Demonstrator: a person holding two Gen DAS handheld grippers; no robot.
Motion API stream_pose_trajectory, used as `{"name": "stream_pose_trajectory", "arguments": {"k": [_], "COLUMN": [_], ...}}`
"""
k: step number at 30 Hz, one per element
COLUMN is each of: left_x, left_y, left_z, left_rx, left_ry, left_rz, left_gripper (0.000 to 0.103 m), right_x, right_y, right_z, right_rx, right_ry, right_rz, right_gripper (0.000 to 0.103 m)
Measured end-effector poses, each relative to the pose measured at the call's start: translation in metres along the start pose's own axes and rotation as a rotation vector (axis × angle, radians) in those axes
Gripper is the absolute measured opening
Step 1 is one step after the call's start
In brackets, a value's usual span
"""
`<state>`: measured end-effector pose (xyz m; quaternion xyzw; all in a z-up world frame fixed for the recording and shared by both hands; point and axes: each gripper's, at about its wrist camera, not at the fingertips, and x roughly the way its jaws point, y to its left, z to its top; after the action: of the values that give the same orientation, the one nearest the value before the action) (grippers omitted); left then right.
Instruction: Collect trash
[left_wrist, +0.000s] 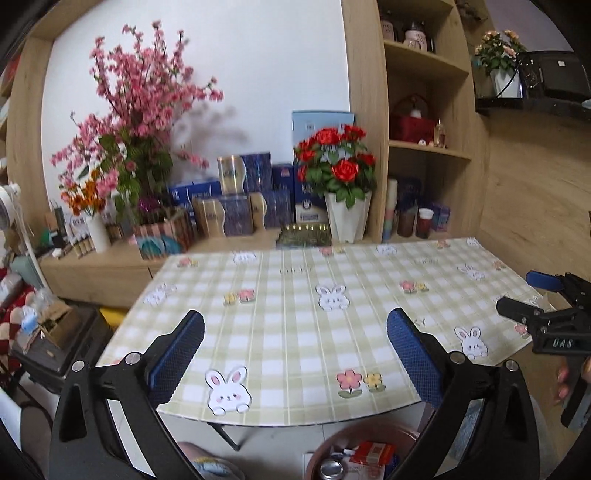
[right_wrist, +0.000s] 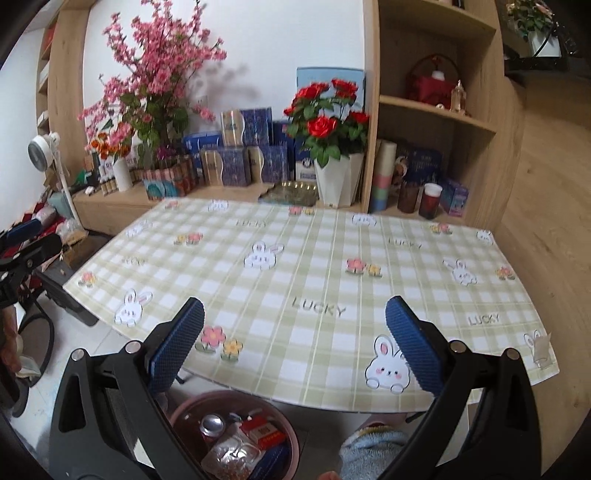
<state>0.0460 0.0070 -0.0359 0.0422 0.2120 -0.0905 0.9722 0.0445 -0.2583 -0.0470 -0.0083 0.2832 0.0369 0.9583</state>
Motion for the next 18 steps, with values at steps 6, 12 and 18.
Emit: {"name": "stream_pose_trajectory", "arguments": {"k": [6,12,18], "left_x": [-0.014,-0.020,-0.019], "left_y": [0.003,0.004,0.005], "left_z": [0.004,0.001,0.001], "left_rx": [-0.016,-0.004,-0.007], "left_ry": [-0.013,-0.014,0.002], "left_rz": [0.006,0.055,0.064], "left_gripper": [0.097,0.097,0.097], "right_x": [-0.010,-0.012,-0.012], "right_y": [-0.001,0.004,0.006], "right_z": [0.012,0.010,0.008], "right_rx": [0.008,0.001,0.004], "right_ry": [-0.023,-0.017,-0.013], "right_rz": [0.005,0.012,0.018], "right_gripper": [0.097,0.097,0.097]}}
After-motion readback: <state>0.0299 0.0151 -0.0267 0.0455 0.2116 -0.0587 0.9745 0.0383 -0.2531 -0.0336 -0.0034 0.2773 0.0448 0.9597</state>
